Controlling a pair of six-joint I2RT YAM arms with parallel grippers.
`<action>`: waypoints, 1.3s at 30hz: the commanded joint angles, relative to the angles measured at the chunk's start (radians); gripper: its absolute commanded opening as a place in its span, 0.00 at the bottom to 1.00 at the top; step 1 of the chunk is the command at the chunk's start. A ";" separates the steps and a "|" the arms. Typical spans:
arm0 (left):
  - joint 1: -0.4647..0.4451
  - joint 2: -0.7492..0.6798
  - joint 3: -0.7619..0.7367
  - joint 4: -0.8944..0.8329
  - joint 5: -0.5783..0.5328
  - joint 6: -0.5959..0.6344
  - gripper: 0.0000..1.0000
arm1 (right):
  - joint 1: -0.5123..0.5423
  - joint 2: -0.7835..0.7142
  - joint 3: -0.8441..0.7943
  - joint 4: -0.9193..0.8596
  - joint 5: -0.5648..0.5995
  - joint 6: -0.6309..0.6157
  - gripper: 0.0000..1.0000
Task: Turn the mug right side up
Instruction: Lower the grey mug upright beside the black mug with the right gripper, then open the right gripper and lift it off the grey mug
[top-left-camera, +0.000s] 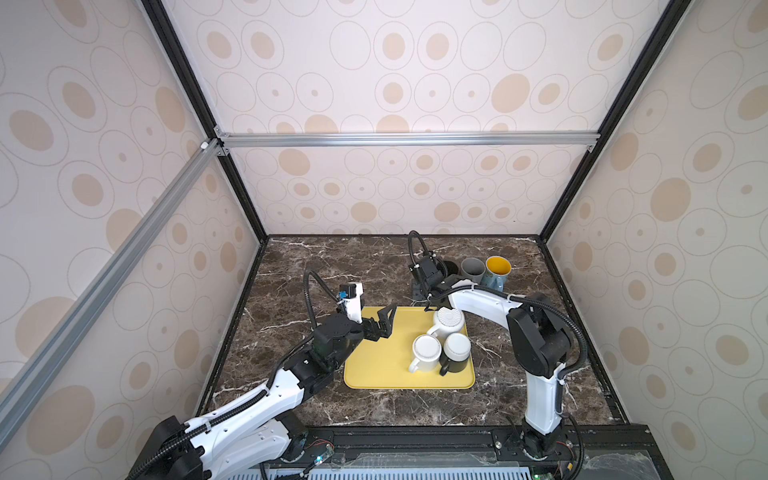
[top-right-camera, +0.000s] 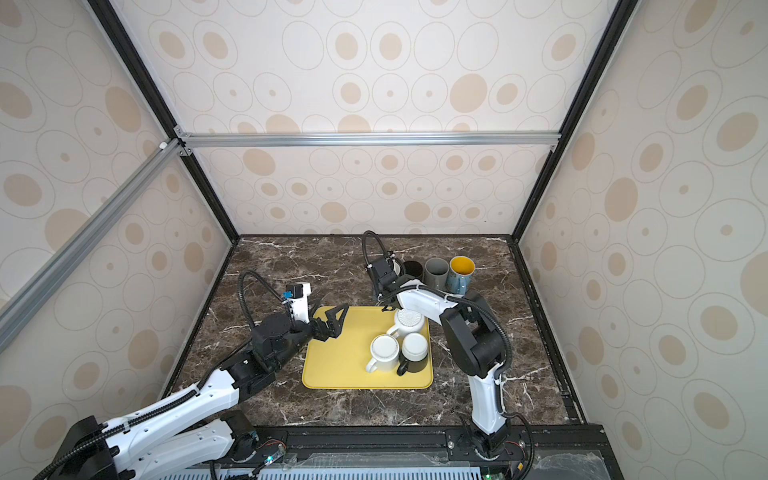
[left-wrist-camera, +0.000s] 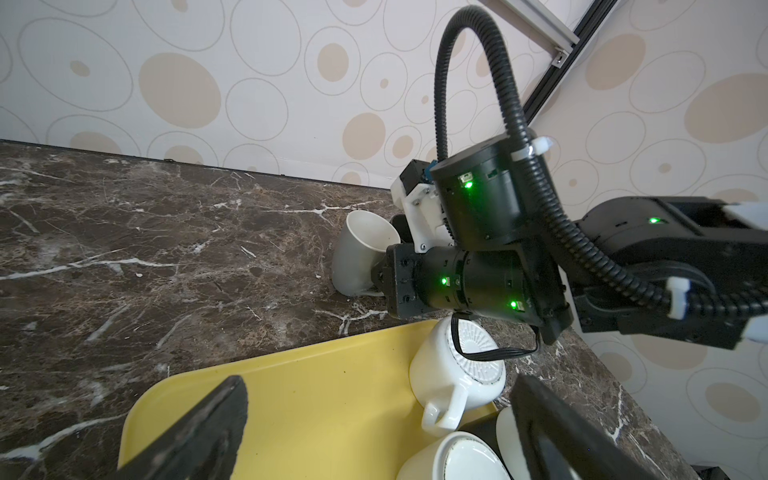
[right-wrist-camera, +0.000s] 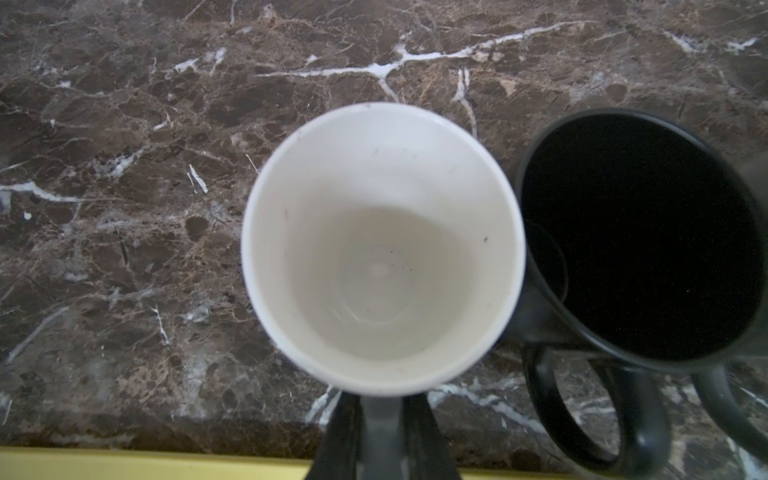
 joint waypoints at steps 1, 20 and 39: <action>0.000 -0.020 -0.003 0.017 -0.017 0.008 1.00 | -0.002 0.007 0.035 -0.004 0.046 0.028 0.07; 0.001 -0.015 -0.009 0.034 -0.011 0.013 1.00 | 0.001 -0.005 0.025 -0.017 0.017 0.057 0.29; 0.001 0.038 0.021 0.010 -0.014 0.025 1.00 | 0.009 -0.261 -0.093 -0.003 0.009 0.016 0.38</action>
